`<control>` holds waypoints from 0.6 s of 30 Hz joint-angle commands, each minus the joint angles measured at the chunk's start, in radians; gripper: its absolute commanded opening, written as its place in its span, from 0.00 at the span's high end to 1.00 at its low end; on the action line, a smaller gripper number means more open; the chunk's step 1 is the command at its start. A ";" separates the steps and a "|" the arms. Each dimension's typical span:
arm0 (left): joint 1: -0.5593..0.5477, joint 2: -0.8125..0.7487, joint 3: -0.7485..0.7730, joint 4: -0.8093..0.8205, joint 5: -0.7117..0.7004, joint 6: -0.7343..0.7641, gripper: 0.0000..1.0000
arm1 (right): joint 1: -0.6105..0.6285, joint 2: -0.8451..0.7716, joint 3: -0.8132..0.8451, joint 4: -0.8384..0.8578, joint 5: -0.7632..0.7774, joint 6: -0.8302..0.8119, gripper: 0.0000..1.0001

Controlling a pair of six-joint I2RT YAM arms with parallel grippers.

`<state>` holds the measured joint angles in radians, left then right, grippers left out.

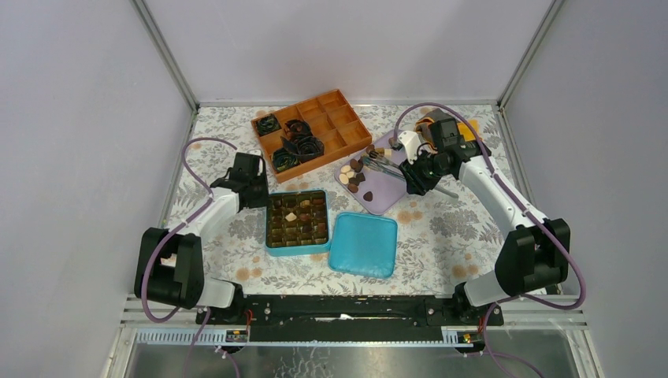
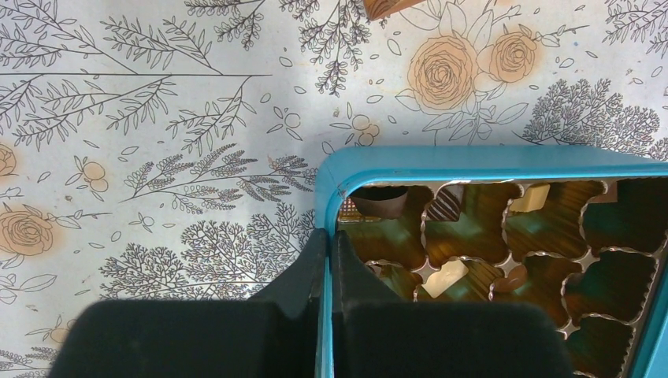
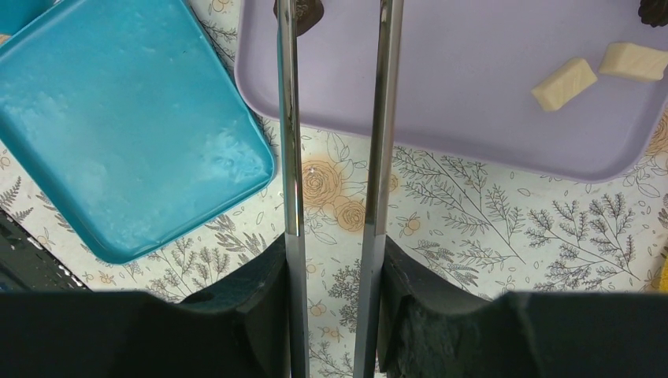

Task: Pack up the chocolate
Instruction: Adjust the packing box at the center of the board.

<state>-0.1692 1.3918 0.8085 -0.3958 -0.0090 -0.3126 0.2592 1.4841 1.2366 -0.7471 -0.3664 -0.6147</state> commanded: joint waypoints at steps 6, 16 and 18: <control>-0.009 -0.164 -0.010 0.066 -0.021 0.005 1.00 | -0.003 -0.073 0.045 -0.026 -0.112 -0.013 1.00; -0.035 -0.470 -0.137 0.267 -0.034 0.032 1.00 | -0.003 -0.117 0.112 -0.074 -0.181 -0.022 1.00; -0.043 -0.513 -0.158 0.302 -0.028 0.043 1.00 | -0.002 -0.125 0.119 -0.078 -0.185 -0.023 1.00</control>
<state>-0.1955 0.9573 0.6765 -0.2863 -0.0433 -0.2821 0.2592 1.4166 1.2930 -0.8162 -0.4927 -0.6235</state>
